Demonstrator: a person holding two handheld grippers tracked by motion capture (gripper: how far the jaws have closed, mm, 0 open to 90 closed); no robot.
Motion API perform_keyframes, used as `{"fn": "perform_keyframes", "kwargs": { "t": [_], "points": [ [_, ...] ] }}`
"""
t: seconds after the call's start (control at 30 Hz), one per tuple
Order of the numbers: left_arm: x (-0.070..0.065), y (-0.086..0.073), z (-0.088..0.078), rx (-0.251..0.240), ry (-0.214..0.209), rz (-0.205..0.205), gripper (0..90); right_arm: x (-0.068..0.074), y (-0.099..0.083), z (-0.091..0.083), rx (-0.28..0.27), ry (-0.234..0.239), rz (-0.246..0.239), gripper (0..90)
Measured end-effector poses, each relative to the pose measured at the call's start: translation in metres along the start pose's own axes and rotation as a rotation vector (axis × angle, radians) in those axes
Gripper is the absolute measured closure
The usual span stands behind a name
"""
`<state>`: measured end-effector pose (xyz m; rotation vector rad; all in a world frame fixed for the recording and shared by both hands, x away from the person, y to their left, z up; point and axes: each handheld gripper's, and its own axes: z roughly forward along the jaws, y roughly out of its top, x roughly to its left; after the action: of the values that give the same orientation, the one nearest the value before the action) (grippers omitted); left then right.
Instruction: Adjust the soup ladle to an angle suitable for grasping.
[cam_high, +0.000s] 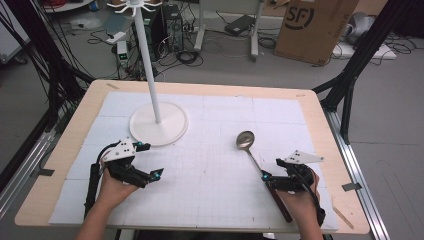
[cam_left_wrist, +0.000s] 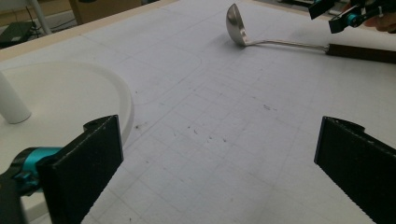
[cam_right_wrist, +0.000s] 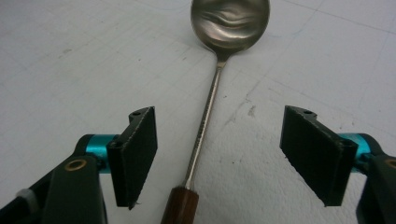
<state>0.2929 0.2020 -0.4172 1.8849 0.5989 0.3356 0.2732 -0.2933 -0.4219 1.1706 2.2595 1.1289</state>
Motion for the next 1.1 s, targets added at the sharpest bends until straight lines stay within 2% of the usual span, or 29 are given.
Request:
{"fn": "perform_keyframes", "kwargs": {
  "t": [0.1, 0.17, 0.2, 0.37, 0.47, 0.5, 0.57, 0.63, 0.67, 0.8, 1.0, 1.1],
  "points": [
    [0.001, 0.0, -0.002, -0.004, -0.008, 0.0, 1.7, 0.001, 0.005, 0.01, 0.057, 0.001, 0.003, 35.4],
    [0.001, 0.0, -0.002, -0.004, -0.009, -0.001, 1.6, 0.002, 0.007, 0.014, 0.077, 0.003, 0.0, 37.4],
    [0.0, 0.0, -0.001, -0.001, -0.014, 0.001, 1.7, 0.003, 0.012, 0.021, 0.126, 0.008, -0.015, 42.7],
    [-0.001, -0.001, 0.0, 0.01, -0.016, 0.004, 1.7, 0.005, 0.021, 0.031, 0.224, 0.02, -0.026, 54.7],
    [-0.001, -0.001, 0.0, 0.006, -0.018, -0.001, 1.7, 0.006, 0.023, 0.034, 0.252, 0.022, -0.042, 56.1],
    [-0.001, -0.001, 0.0, 0.004, -0.025, -0.006, 1.7, 0.007, 0.023, 0.037, 0.28, 0.017, -0.047, 61.3],
    [-0.003, -0.001, 0.002, 0.001, -0.039, -0.008, 1.7, 0.007, 0.022, 0.041, 0.308, 0.022, -0.05, 64.7],
    [-0.005, -0.002, 0.004, 0.005, -0.047, -0.003, 1.7, 0.007, 0.022, 0.041, 0.305, 0.021, -0.053, 66.6],
    [-0.006, -0.002, 0.005, 0.005, -0.053, -0.006, 1.7, 0.004, 0.022, 0.041, 0.306, 0.032, -0.032, 70.5],
    [-0.008, -0.003, 0.007, 0.007, -0.056, -0.008, 1.7, 0.002, 0.022, 0.04, 0.308, 0.041, -0.021, 75.1],
    [-0.007, -0.003, 0.007, 0.007, -0.053, -0.009, 1.7, 0.002, 0.024, 0.041, 0.319, 0.047, -0.015, 77.3],
    [-0.007, -0.003, 0.006, 0.01, -0.049, -0.006, 1.7, 0.003, 0.025, 0.042, 0.316, 0.097, -0.015, 78.9]
  ]
}}
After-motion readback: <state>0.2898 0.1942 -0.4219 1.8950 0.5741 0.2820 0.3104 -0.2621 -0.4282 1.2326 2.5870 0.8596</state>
